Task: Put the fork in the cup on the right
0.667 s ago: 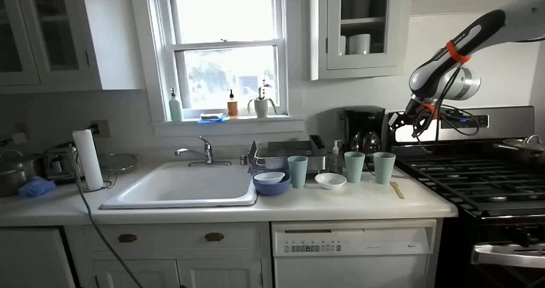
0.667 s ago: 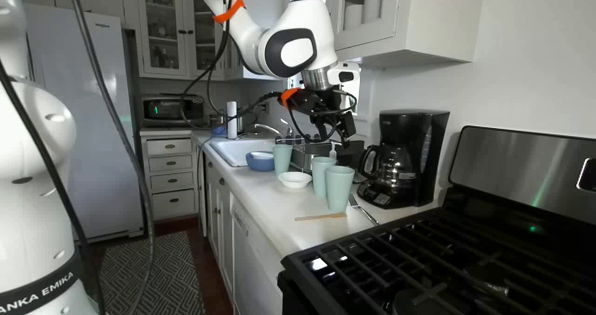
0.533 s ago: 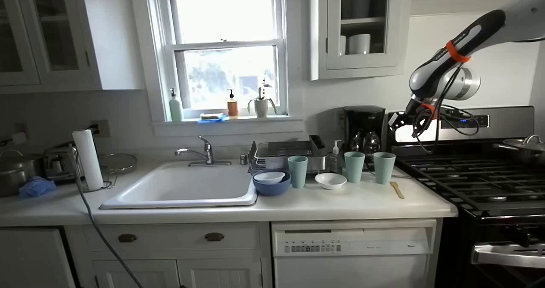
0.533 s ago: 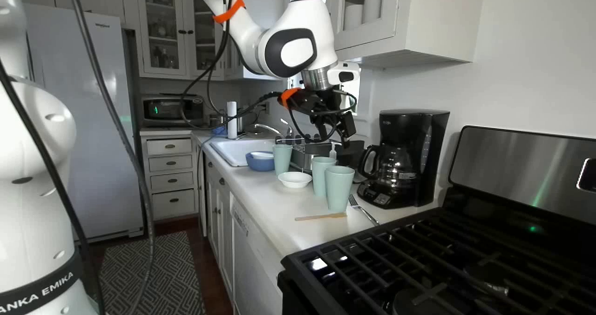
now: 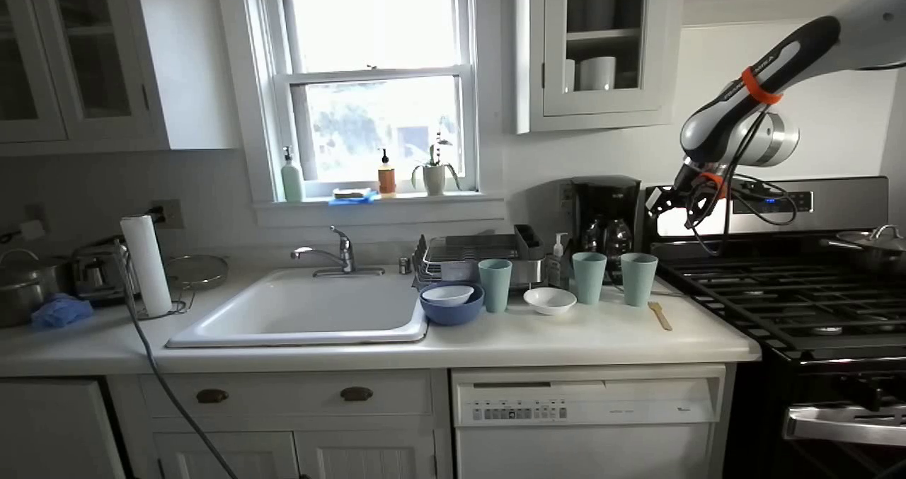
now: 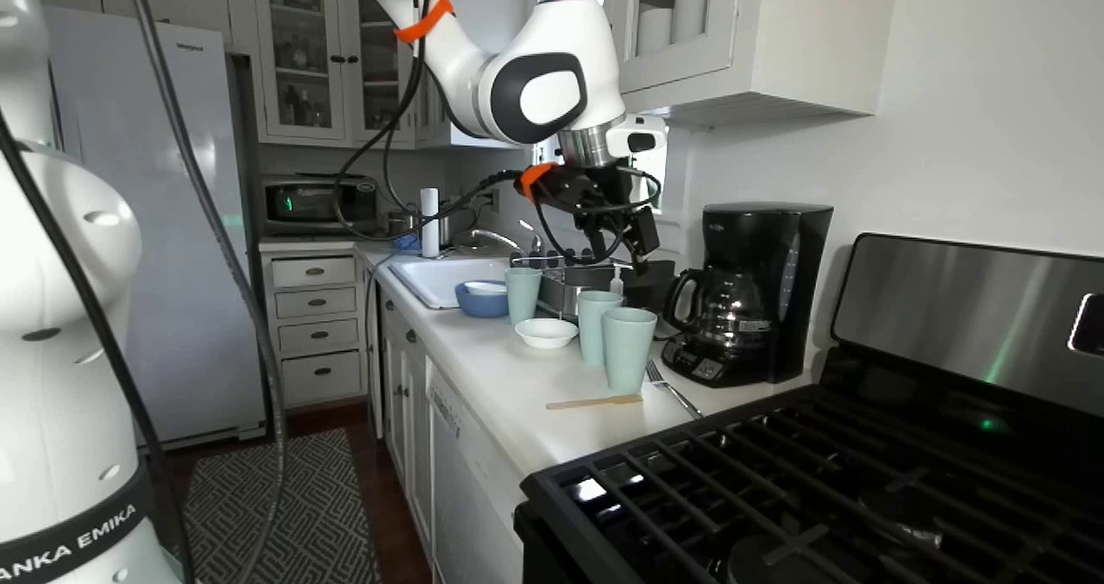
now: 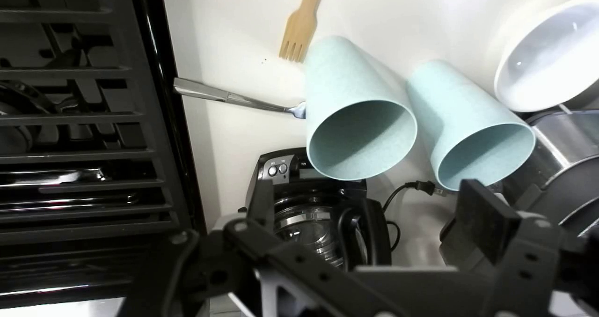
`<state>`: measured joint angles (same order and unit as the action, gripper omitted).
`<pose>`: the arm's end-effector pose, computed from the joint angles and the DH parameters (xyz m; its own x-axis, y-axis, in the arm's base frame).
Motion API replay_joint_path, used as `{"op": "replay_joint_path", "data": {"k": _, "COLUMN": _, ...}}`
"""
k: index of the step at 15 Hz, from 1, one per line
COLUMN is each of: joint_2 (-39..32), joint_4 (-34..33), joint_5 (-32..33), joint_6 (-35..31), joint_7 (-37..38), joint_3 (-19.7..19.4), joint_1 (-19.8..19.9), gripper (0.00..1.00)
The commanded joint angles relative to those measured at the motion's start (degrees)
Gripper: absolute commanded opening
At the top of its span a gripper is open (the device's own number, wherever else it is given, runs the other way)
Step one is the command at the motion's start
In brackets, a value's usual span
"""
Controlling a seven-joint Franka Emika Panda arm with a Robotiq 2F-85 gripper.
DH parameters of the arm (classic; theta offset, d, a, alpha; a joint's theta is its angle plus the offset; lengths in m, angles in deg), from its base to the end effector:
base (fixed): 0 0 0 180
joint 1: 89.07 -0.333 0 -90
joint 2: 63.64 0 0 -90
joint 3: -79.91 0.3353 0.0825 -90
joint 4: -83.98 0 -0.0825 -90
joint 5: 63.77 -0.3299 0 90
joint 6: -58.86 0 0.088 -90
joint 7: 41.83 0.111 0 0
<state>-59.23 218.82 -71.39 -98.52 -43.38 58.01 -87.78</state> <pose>0.4475 -0.2007 0.4603 0.7765 -0.4494 0.4417 -0.4468 -0.8869 -0.1169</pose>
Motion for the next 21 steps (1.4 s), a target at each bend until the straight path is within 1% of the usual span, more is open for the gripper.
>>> {"op": "replay_joint_path", "data": {"k": 1, "joint_2": -0.05, "joint_4": -0.03, "joint_5": -0.43, "joint_6": 0.13, "joint_7": -0.20, "joint_3": 3.64, "joint_1": 3.60, "gripper": 1.00}}
{"op": "replay_joint_path", "data": {"k": 4, "joint_2": -0.05, "joint_4": -0.03, "joint_5": -0.43, "joint_6": 0.13, "joint_7": -0.20, "joint_3": 3.64, "joint_1": 3.60, "gripper": 1.00}}
{"op": "replay_joint_path", "data": {"k": 5, "joint_2": 0.08, "joint_4": -0.25, "joint_5": -1.93, "joint_6": 0.30, "joint_7": -3.02, "joint_3": 3.66, "joint_1": 3.57, "gripper": 1.00}}
{"op": "replay_joint_path", "data": {"k": 6, "joint_2": -0.21, "joint_4": -0.83, "joint_5": -2.54, "joint_6": -0.18, "joint_7": -7.17, "joint_3": 0.64, "joint_1": 0.90, "gripper": 1.00}}
{"op": "replay_joint_path", "data": {"k": 7, "joint_2": -0.55, "joint_4": -1.27, "joint_5": -2.30, "joint_6": -0.69, "joint_7": -10.48, "joint_3": 0.55, "joint_1": 1.20, "gripper": 1.00}}
{"op": "replay_joint_path", "data": {"k": 8, "joint_2": -0.80, "joint_4": -1.89, "joint_5": -2.85, "joint_6": -0.26, "joint_7": -15.44, "joint_3": 0.03, "joint_1": 1.04, "gripper": 1.00}}
{"op": "replay_joint_path", "data": {"k": 11, "joint_2": -2.90, "joint_4": -4.74, "joint_5": -2.60, "joint_6": 1.16, "joint_7": -27.79, "joint_3": -2.05, "joint_1": 1.65, "gripper": 1.00}}
{"op": "replay_joint_path", "data": {"k": 12, "joint_2": -2.82, "joint_4": -5.09, "joint_5": -3.76, "joint_6": 2.99, "joint_7": -31.86, "joint_3": -2.91, "joint_1": 0.69, "gripper": 1.00}}
{"op": "replay_joint_path", "data": {"k": 13, "joint_2": -3.66, "joint_4": -5.66, "joint_5": -4.42, "joint_6": 3.19, "joint_7": -36.07, "joint_3": -3.32, "joint_1": 0.81, "gripper": 1.00}}
{"op": "replay_joint_path", "data": {"k": 15, "joint_2": -7.68, "joint_4": -7.48, "joint_5": -5.25, "joint_6": 2.77, "joint_7": -43.57, "joint_3": -3.46, "joint_1": 1.50, "gripper": 1.00}}
{"op": "replay_joint_path", "data": {"k": 20, "joint_2": -16.85, "joint_4": -11.81, "joint_5": -1.96, "joint_6": 0.58, "joint_7": -55.24, "joint_3": -3.21, "joint_1": 2.84, "gripper": 1.00}}
{"op": "replay_joint_path", "data": {"k": 21, "joint_2": -18.57, "joint_4": -12.91, "joint_5": -2.61, "joint_6": 0.57, "joint_7": -58.44, "joint_3": -2.87, "joint_1": 3.44, "gripper": 1.00}}
